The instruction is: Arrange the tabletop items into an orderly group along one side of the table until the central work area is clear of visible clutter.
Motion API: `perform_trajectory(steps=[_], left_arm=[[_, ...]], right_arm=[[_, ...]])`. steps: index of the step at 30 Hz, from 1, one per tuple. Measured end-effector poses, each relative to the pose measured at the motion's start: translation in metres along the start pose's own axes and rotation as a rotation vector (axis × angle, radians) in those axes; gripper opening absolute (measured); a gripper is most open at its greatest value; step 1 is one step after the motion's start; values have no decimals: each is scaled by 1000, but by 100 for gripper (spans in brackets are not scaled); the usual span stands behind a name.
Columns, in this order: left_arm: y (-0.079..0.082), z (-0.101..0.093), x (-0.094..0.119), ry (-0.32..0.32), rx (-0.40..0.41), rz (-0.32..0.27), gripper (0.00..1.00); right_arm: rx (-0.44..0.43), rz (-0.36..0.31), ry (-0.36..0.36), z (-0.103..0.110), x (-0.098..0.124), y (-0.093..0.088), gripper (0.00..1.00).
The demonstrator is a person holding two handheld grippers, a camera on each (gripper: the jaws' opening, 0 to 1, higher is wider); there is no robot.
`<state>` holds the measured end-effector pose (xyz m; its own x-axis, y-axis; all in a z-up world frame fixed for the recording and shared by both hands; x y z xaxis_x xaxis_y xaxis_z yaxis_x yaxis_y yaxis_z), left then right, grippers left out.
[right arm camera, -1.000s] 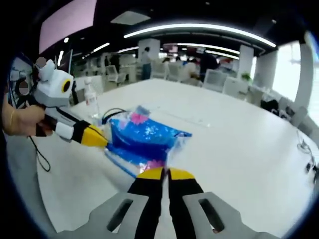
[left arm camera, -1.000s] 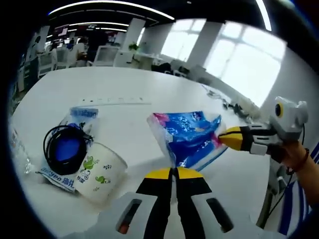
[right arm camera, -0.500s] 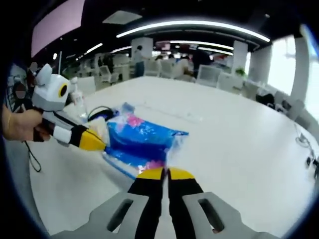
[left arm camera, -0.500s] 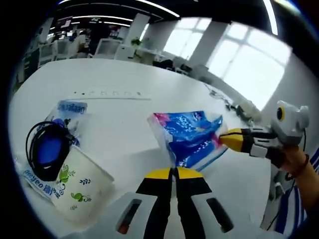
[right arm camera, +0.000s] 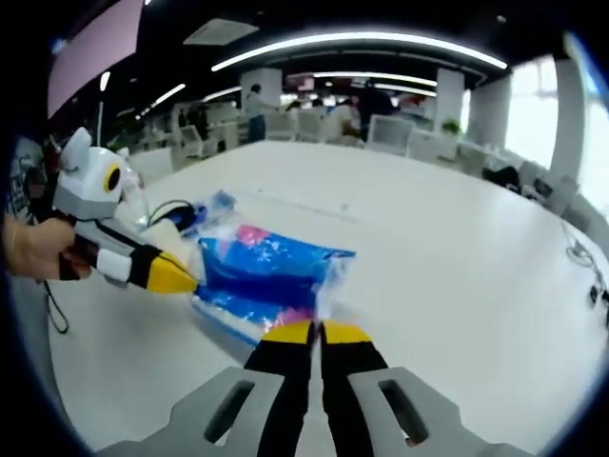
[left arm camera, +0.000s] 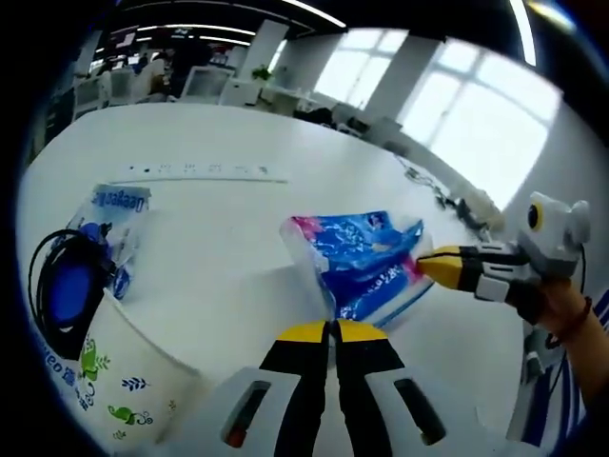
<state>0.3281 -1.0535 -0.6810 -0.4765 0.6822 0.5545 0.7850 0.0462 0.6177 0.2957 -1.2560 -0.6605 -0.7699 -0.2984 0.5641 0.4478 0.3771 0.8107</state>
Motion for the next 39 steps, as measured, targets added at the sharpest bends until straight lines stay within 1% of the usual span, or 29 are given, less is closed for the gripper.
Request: perform_trajectory(steps=[3, 6, 12, 13, 18, 23, 28, 32, 37, 39], left_arm=[[-3, 1, -4, 13, 12, 14, 2], [-6, 2, -7, 21, -1, 24, 2], [-7, 9, -12, 32, 10, 26, 2], [-7, 9, -14, 32, 11, 34, 2], [-7, 10, -14, 40, 8, 33, 2], [-6, 11, -15, 39, 25, 26, 2], [-7, 11, -16, 39, 45, 27, 2], [-6, 11, -17, 49, 25, 28, 3], [-6, 11, -16, 58, 10, 14, 4], [-6, 11, -14, 68, 21, 23, 5]], right_arm=[[-16, 12, 4, -1, -5, -6, 0], [-15, 23, 7, -1, -10, -11, 0], [-48, 17, 23, -2, -17, -16, 0], [-47, 17, 23, -2, -18, -17, 0], [-79, 18, 35, -4, -24, -24, 0], [-96, 25, 41, -4, -28, -29, 0], [-100, 28, 39, -5, -29, -30, 0], [-95, 31, 38, -4, -30, -30, 0], [-99, 39, 41, -3, -31, -31, 2], [-91, 44, 43, -2, -31, -31, 2]])
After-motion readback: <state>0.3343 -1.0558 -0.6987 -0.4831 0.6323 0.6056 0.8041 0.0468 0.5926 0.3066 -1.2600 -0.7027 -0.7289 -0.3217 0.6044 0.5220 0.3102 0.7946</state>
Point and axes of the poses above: the point that each gripper's makers call its tool centre point, and the gripper's own axes: x roughly backward along the fingers, z roughly to its left, y roughly out of its top, the point moved 9 cm from there along x, roughly backward along the fingers, and after that the axes turned 11 degrees about x, right-handed, at the moved point
